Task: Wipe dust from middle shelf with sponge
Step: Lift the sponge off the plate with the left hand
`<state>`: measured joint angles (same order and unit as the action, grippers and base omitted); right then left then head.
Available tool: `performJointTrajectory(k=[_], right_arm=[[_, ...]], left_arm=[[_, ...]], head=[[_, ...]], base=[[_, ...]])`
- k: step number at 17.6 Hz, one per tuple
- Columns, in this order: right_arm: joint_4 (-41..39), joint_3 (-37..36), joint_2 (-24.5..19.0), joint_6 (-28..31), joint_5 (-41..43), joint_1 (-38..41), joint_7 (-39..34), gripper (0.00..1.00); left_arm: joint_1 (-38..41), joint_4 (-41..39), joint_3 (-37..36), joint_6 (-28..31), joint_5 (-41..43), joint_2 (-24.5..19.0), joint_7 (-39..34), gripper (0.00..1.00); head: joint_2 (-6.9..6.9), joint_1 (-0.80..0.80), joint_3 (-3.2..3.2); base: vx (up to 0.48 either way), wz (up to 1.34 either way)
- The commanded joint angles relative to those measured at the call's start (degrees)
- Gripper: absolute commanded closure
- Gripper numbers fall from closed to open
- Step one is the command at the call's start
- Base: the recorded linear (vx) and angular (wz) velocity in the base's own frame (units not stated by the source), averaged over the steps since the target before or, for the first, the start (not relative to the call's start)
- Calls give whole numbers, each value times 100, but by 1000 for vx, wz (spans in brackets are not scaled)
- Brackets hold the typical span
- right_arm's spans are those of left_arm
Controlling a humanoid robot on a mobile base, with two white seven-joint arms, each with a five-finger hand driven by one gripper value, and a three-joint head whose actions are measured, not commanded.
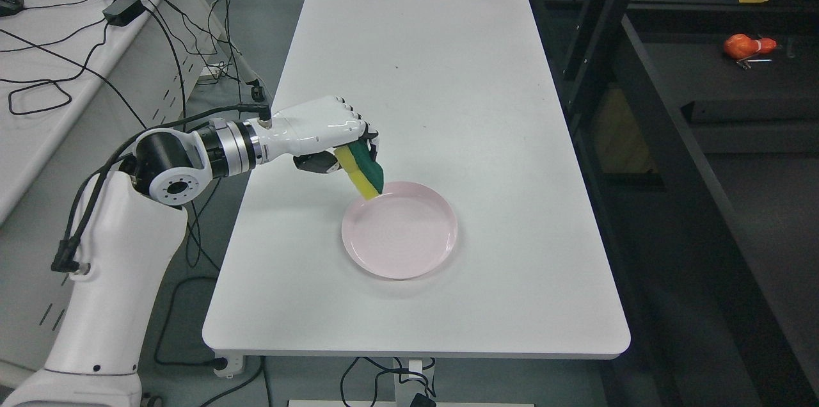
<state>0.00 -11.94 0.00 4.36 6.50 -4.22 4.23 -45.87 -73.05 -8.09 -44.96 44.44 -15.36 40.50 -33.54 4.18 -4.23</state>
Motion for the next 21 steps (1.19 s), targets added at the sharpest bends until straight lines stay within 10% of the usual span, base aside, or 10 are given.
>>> performJointTrajectory(k=[1,21], right_arm=[[-100,-1,100,3,0,0,-1,0],[-100,-1,100,3,0,0,-1,0]], left_arm=[[148,-262,1002,-4,-576,-398,-33,100],[227,-289,985,-4,-577,-345,-51,99]], head=[[0,0,0],[0,0,0]], base=[[0,0],[-46,-25]])
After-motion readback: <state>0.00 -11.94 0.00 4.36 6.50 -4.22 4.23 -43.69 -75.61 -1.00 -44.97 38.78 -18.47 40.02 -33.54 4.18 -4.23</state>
